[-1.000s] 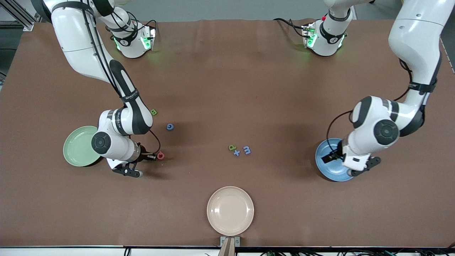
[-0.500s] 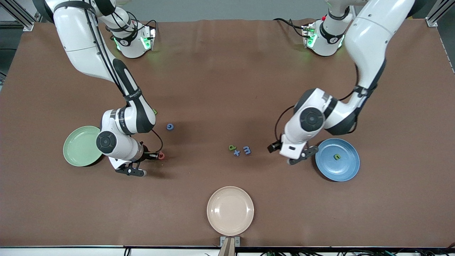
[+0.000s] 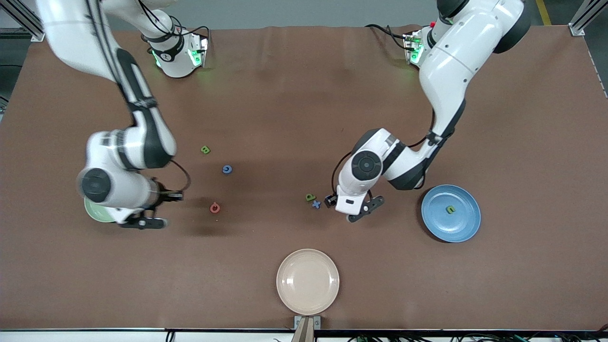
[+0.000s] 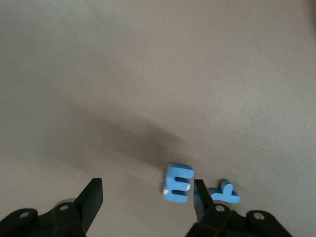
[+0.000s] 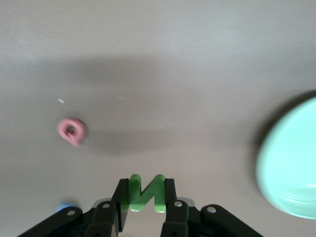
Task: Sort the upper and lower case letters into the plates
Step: 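Grasp the blue E with the left gripper while the right carries N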
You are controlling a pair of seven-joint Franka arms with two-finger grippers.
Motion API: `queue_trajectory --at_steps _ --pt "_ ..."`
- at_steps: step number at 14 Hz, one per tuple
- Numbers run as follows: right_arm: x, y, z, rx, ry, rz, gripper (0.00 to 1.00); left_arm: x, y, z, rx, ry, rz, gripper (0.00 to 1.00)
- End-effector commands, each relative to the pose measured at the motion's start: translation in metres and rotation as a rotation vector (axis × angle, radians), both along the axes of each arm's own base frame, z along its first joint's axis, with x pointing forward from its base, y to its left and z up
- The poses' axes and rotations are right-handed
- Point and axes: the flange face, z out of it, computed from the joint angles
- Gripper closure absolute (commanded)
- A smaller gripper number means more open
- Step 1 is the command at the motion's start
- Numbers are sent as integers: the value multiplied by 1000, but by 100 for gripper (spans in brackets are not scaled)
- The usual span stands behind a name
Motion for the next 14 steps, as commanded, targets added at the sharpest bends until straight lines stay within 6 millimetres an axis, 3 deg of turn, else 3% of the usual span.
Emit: queue_trajectory --at_steps 1,3,4,6,7,8,9,10,12,14 --pt "-16 -103 7 49 15 83 88 4 -13 -13 22 -35 34 23" --pt "-26 -160 -8 67 4 101 88 3 -19 -18 4 -66 61 23" --pt "-31 -172 -18 69 -7 108 88 4 -19 -21 -2 -69 61 24" --pt "-45 -184 -45 58 -40 96 88 3 -19 -28 -2 -65 64 29" --pt "-54 -187 -61 47 -68 88 88 0 -22 -30 0 -64 54 40" --pt "-60 -186 -72 39 -89 87 88 -1 -23 -31 3 -65 47 61" --pt "-63 -186 -78 34 -102 87 87 -5 -27 -30 3 -65 44 90" --pt "-67 -188 -83 32 -104 82 87 -7 -30 -27 4 -66 39 100" --pt "-81 -191 -99 28 -108 73 86 1 -21 -13 13 -76 47 100" --pt "-91 -191 -111 21 -123 69 85 17 2 14 42 -75 74 100"
